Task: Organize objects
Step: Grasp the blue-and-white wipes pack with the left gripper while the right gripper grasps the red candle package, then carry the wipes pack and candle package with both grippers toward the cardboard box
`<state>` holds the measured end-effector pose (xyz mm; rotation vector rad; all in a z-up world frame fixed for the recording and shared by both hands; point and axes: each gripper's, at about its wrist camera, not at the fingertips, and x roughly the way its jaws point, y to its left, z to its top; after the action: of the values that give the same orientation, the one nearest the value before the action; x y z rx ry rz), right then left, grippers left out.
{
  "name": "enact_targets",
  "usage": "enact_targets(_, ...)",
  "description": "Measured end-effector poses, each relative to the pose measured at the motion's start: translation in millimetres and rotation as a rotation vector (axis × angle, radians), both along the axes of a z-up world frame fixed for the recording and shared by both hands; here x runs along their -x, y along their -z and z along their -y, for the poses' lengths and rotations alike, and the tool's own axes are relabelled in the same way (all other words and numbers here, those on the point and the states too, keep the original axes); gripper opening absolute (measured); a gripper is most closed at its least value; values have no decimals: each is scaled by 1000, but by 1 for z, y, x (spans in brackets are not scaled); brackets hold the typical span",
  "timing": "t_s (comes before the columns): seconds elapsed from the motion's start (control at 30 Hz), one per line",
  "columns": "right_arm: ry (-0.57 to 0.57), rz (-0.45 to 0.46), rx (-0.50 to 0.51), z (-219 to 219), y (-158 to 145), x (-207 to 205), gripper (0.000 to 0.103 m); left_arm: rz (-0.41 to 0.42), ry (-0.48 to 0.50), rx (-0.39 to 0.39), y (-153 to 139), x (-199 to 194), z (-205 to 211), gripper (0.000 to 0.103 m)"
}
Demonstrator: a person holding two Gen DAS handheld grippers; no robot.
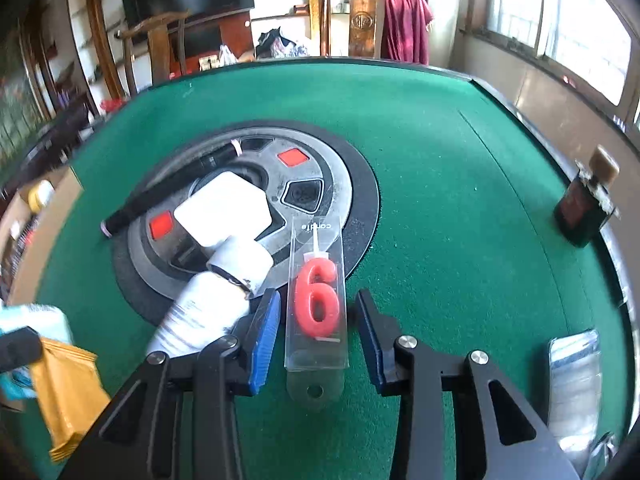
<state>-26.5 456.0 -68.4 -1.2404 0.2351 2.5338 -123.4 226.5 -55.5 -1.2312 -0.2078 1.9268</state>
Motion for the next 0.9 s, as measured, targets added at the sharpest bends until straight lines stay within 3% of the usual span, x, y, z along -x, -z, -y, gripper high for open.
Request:
enact_targets(0.03, -3, -5, 9, -1, 0, -1, 27, -1, -3, -2, 0, 0, 0, 37)
enact_targets(0.13, 9, -6, 6, -4, 0, -7, 27, -18, -6, 2, 0, -1, 1, 36)
enact_targets(0.17, 19, -12, 7, -6, -2, -9, 27, -13, -4, -15, 0, -2, 2, 27)
enact_targets(0.3, 50, -79, 24, -12, -17, -23, 27, -47, -10, -15, -6, -3, 6, 24)
enact_targets(0.53, 40, -132, 60, -8, -29, -37, 27, -23, 14, -13, -5, 3, 10, 24)
enact_targets(0.67, 31, -137, 73, -8, -31, -36, 27, -48, 34, 26, -9, -2, 9, 27)
enact_targets(0.73, 29, -141, 73, -7, -32, -37, 27, -50, 34, 28, -10, -2, 11, 34)
enact_targets(0.9, 29, -150, 83, -9, -34, -37, 27, -52, 70, -49, -19, -5, 20, 52)
